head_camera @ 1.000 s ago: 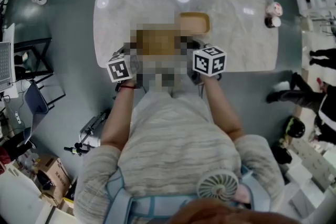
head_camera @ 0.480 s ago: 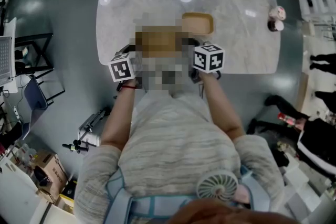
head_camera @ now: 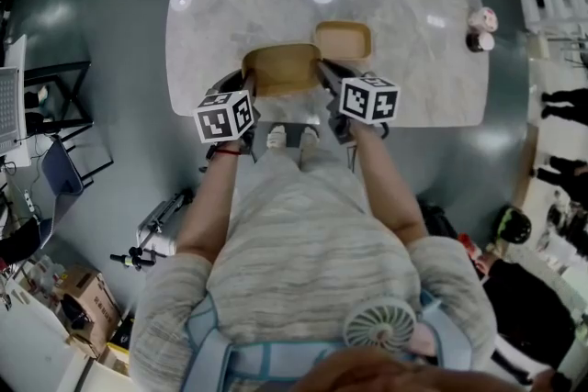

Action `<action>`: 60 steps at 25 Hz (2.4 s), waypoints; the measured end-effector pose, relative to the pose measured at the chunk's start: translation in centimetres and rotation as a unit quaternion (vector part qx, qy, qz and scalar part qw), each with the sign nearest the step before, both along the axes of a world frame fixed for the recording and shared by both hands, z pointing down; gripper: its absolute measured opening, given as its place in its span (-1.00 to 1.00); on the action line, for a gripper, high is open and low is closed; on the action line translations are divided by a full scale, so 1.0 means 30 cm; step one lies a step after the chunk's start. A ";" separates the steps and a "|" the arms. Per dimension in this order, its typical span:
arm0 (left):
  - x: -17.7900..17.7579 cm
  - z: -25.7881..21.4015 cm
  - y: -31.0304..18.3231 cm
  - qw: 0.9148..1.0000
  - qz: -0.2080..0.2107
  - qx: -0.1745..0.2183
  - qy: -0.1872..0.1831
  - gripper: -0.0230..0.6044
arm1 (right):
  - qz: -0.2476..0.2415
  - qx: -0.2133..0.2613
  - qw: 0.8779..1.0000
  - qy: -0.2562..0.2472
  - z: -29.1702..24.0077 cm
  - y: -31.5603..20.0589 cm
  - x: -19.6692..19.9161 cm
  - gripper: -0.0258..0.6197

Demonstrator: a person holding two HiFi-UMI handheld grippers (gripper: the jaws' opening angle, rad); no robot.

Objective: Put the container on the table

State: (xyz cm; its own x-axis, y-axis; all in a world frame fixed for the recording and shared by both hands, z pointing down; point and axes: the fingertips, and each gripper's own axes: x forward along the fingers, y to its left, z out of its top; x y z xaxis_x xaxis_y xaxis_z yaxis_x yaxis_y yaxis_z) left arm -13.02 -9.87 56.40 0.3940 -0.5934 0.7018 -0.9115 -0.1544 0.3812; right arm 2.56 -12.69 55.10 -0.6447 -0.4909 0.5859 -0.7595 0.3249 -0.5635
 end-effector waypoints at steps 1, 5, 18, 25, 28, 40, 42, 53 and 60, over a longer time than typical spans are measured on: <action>0.009 -0.002 -0.002 1.000 0.005 0.002 -0.001 -0.80 | 0.005 -0.002 1.000 -0.001 0.001 0.000 0.009 -0.86; 0.047 -0.011 -0.004 1.000 0.024 0.007 0.006 -0.69 | 0.026 -0.010 1.000 -0.004 -0.001 -0.003 0.048 -0.86; 0.160 -0.056 -0.019 0.996 0.077 0.036 0.029 -0.48 | 0.086 -0.023 0.996 -0.002 0.000 -0.007 0.180 -0.87; 0.199 -0.107 -0.041 0.993 0.087 0.070 0.039 -0.48 | 0.112 -0.021 0.994 0.000 -0.004 -0.012 0.252 -0.87; 0.225 -0.125 -0.045 0.991 0.100 0.080 0.044 -0.48 | 0.129 -0.022 0.991 0.001 0.000 -0.017 0.287 -0.87; 0.246 -0.129 -0.035 0.988 0.119 0.081 0.050 -0.40 | 0.209 -0.022 0.978 0.012 0.020 -0.044 0.473 -0.87; 0.249 -0.124 -0.036 0.989 0.116 0.078 0.050 -0.40 | 0.221 -0.023 0.975 0.015 0.024 -0.041 0.516 -0.87; 0.313 -0.073 -0.019 0.989 0.125 0.042 0.068 -0.40 | 0.253 -0.027 0.967 0.026 0.057 -0.006 0.650 -0.87; 0.390 -0.023 -0.024 0.988 0.134 0.014 0.079 -0.70 | 0.258 -0.036 0.964 0.045 0.110 0.028 0.711 -0.87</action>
